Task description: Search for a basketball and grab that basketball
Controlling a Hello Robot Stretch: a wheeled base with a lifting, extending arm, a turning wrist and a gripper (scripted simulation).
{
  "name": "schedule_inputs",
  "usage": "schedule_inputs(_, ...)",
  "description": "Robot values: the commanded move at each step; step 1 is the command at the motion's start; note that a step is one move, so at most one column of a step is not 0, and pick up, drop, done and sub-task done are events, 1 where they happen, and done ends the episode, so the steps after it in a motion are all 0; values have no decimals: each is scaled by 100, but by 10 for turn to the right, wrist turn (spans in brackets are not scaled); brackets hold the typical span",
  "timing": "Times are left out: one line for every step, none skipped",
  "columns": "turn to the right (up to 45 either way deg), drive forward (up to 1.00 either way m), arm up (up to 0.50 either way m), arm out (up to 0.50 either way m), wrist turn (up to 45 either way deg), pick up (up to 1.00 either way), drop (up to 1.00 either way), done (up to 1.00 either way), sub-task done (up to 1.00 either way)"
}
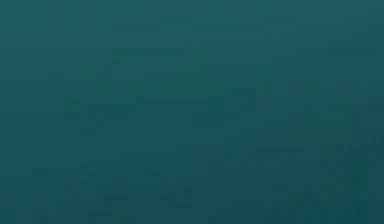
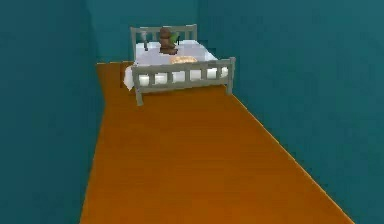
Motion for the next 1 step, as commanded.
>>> schedule_inputs(-450,0,0,0,0,0,0,0,0)
